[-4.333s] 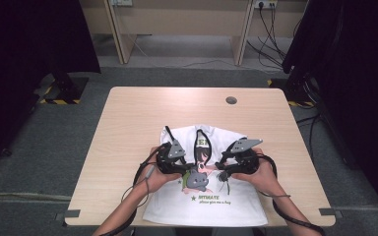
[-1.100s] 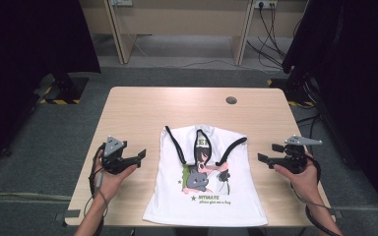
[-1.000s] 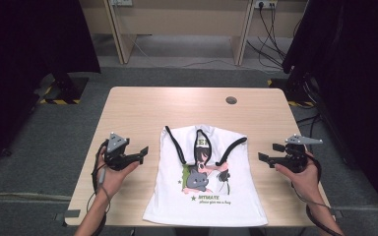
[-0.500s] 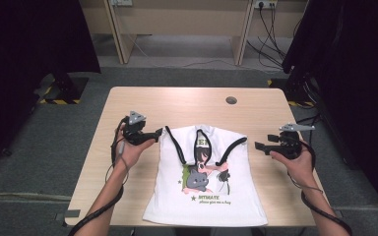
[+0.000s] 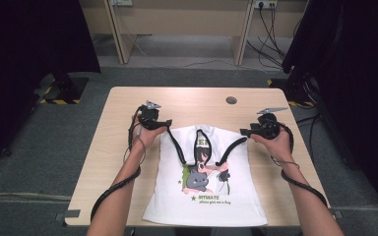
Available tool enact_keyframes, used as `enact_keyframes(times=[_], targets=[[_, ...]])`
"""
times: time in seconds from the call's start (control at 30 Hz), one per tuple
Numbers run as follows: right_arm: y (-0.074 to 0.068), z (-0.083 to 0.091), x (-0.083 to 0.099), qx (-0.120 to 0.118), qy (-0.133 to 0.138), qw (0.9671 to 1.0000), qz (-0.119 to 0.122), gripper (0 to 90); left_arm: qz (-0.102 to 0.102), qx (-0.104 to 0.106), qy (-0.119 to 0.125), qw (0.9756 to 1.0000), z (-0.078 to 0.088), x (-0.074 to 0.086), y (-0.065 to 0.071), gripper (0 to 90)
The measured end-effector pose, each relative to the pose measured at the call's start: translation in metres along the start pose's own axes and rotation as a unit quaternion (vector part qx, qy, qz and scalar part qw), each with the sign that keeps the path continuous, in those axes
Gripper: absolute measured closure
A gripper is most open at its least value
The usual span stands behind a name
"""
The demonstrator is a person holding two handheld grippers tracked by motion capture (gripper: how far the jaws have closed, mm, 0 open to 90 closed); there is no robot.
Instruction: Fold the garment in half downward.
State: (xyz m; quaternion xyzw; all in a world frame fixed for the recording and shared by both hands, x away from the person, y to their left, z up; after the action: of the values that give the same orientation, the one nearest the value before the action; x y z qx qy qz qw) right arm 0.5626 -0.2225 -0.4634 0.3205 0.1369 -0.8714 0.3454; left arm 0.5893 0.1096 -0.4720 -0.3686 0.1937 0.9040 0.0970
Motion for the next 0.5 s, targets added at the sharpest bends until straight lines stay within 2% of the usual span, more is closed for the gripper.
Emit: enact_keyframes(times=[0.1,0.27,0.37,0.5], targets=[[-0.002,-0.007,0.003,-0.004,-0.011,0.9999,0.007,42.0,-0.013,-0.002,-0.007,0.9999,-0.007,0.000,0.004,36.7],[-0.004,-0.015,0.006,-0.007,-0.015,0.9998,0.006,48.6,-0.013,0.001,-0.034,0.9993,-0.018,0.008,0.009,41.1],[-0.006,-0.018,0.007,-0.013,-0.014,0.9997,0.013,52.6,-0.022,0.005,-0.053,0.9983,-0.020,0.015,0.011,44.7],[-0.008,-0.021,0.010,-0.016,-0.020,0.9994,0.022,54.8,-0.024,0.008,-0.071,0.9971,-0.021,0.024,0.009,45.8]])
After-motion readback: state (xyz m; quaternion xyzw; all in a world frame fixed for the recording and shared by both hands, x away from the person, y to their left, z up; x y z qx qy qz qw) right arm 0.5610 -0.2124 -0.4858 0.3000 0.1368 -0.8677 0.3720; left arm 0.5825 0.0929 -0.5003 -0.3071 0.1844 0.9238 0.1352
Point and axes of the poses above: each handheld gripper's, and its own axes: z roughly backward along the jaws, x roughly out of its underside, y roughly to its right, the point moved 9 cm from there along -z, roughly forward along the jaws, and after that the axes turned 13 degrees about z, right-handed, at the moved point
